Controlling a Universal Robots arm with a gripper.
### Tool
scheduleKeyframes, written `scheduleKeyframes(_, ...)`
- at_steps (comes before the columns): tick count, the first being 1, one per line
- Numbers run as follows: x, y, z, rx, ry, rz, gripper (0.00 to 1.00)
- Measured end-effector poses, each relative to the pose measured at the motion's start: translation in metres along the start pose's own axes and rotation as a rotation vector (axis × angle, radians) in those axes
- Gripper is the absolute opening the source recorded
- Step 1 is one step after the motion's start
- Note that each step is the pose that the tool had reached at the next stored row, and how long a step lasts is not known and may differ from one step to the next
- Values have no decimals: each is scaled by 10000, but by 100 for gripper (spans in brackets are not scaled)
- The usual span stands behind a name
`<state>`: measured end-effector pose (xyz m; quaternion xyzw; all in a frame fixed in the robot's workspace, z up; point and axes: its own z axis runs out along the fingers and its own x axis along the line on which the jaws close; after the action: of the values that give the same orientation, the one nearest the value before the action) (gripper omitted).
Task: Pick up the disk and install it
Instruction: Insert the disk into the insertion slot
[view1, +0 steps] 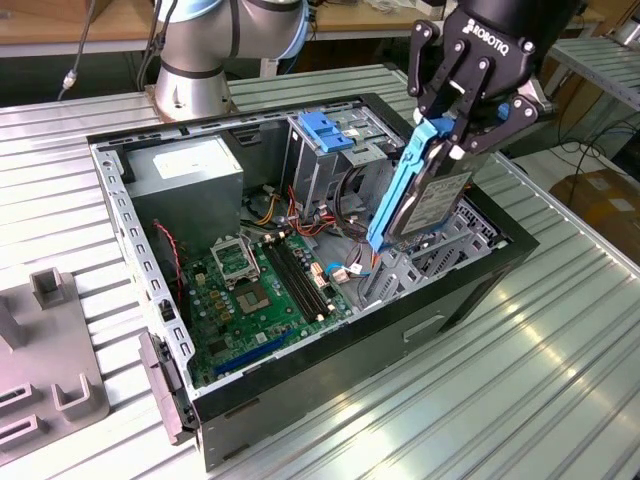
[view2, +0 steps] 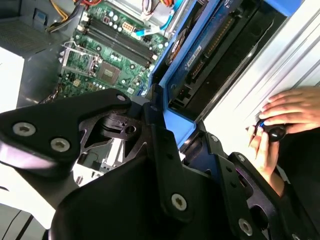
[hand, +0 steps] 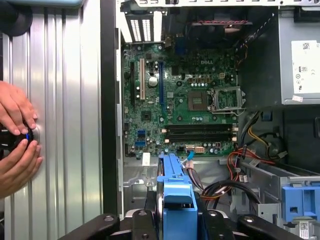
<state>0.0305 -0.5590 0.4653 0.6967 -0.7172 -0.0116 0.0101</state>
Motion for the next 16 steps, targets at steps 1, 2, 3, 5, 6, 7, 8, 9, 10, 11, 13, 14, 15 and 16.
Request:
scheduleKeyframes(1,1,-28,0,1,-1,0,37)
scheduleKeyframes(2,0,-63,0,1,-1,0,37)
scheduleKeyframes(3,0,-96,-1,0,0,0,37)
scheduleKeyframes(5,-3,-214,-2,1,2,0,37)
scheduleKeyframes(6,-3,-245,-1,0,2,0,37)
scheduleKeyframes(7,-5,-308,-1,1,3,0,37)
scheduleKeyframes(8,-7,-356,-1,0,3,1,37)
scheduleKeyframes(9,-9,-396,2,1,4,0,37)
scheduleKeyframes(10,-8,-398,17,0,5,1,37)
scheduleKeyframes(11,-5,-399,43,1,2,1,37)
scheduleKeyframes(13,4,-400,54,0,6,0,37)
scheduleKeyframes(14,9,-400,57,0,4,0,37)
scheduleKeyframes(15,17,-401,58,0,4,0,37)
scheduleKeyframes(16,28,-401,58,0,4,0,37)
